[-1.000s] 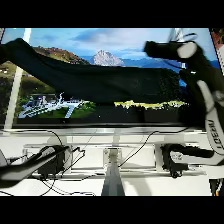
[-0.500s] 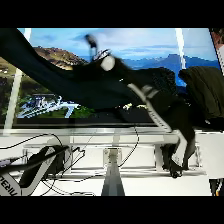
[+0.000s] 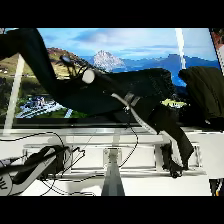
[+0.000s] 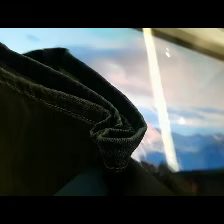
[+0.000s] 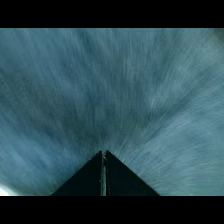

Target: Fold the clothes and pants, and hang the long-sleeved shirts on hangers.

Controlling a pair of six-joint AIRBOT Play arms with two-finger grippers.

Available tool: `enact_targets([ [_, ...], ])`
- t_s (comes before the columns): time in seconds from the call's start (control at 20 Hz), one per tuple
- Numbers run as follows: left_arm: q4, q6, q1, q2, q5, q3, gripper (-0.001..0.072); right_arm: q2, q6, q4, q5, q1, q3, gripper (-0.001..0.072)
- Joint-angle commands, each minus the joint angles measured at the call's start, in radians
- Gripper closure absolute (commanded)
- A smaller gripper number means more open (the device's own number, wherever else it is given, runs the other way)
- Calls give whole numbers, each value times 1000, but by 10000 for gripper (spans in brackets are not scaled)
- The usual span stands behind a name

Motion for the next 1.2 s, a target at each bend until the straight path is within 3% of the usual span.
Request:
enact_targets([
  [0.0,-7,-1,-168,-54,-4,0,689,61,0,-91,108,-181,5,693],
  [0.2,-7,-25,-414,-111,-5,0,672,180,0,-154,183,-447,5,693],
  [0.25,-7,-27,-467,-122,-14,0,436,209,0,-153,205,-503,5,693],
  [0.3,-7,-27,-510,-126,-32,0,-13,237,0,-154,228,-554,5,693],
  [0.55,23,-29,-508,-86,-43,1,8,337,0,-189,310,-729,5,693],
  [0.8,287,-161,-210,-61,-161,-9,21,352,-9,-214,406,-753,3,693],
  [0.9,364,-160,-73,-60,-207,-63,129,352,-50,-235,433,-741,-4,692],
  [1.15,275,-63,190,-78,-205,-405,129,351,-54,-312,428,-705,-54,693],
])
